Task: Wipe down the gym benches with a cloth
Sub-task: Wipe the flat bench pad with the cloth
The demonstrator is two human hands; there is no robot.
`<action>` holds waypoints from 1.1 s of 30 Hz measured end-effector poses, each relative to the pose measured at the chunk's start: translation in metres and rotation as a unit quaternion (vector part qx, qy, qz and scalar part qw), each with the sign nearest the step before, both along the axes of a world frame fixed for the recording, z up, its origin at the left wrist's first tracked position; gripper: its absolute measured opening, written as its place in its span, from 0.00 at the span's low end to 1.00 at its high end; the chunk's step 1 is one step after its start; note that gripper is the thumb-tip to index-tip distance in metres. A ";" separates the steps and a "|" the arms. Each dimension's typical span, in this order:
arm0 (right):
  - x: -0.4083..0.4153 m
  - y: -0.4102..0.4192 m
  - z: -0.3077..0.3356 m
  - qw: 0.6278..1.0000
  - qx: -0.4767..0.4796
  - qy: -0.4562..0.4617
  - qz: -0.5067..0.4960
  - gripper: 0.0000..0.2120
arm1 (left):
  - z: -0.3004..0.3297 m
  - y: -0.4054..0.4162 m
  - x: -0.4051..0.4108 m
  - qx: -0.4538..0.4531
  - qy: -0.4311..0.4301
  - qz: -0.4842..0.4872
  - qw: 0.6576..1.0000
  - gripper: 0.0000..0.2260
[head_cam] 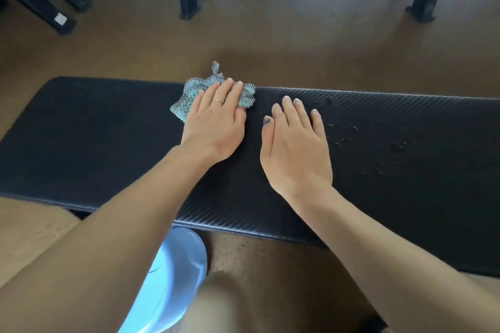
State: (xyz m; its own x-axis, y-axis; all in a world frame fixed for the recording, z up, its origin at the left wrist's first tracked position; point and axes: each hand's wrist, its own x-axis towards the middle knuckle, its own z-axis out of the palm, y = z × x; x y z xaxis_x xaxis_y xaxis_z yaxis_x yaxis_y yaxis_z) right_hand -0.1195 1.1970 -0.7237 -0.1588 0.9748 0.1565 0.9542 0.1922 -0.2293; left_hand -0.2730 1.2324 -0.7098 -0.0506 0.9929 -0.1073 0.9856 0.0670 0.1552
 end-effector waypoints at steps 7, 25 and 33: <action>0.005 -0.006 0.002 0.998 0.027 0.061 -0.018 0.29 | 0.008 -0.042 0.016 0.000 -0.004 -0.066 0.998 0.27; 0.070 0.009 0.014 0.997 -0.026 0.021 -0.067 0.26 | 0.008 0.003 0.040 -0.033 -0.023 -0.098 0.994 0.26; 0.077 -0.002 0.001 0.998 -0.022 0.018 -0.058 0.30 | 0.009 -0.084 0.052 -0.015 0.003 -0.174 0.985 0.31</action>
State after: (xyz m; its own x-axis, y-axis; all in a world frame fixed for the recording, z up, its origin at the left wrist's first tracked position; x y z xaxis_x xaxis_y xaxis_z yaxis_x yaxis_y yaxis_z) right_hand -0.0421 1.1947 -0.7226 -0.0389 0.9923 0.1174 0.9607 0.0695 -0.2686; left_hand -0.2206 1.1485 -0.7007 0.2907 0.9467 -0.1386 0.9509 -0.2698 0.1518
